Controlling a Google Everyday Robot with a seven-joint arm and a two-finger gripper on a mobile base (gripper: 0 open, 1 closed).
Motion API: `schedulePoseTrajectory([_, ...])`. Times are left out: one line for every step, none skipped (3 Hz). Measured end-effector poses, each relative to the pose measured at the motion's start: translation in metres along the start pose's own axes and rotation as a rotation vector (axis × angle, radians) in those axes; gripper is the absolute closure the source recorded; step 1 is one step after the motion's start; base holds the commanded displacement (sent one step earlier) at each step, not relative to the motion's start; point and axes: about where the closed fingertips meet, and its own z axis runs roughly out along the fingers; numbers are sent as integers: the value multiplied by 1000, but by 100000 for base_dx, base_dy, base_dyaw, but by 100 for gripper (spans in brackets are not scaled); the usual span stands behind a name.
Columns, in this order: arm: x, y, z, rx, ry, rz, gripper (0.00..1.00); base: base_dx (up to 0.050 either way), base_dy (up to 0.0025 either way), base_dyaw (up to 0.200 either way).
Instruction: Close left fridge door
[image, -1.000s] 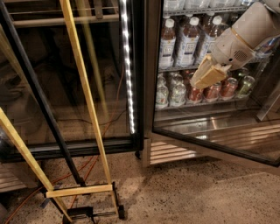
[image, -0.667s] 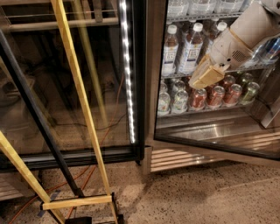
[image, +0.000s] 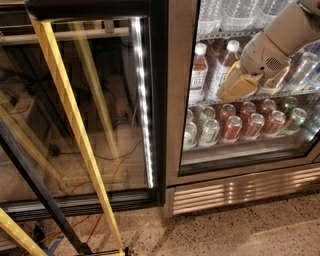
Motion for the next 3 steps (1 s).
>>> schedulePoseTrajectory([0,0,0,0,0,0,100,4948,2,-48])
schedulePoseTrajectory([0,0,0,0,0,0,100,-5000,0,1])
schedulePoseTrajectory([0,0,0,0,0,0,100,-5001,2,-14])
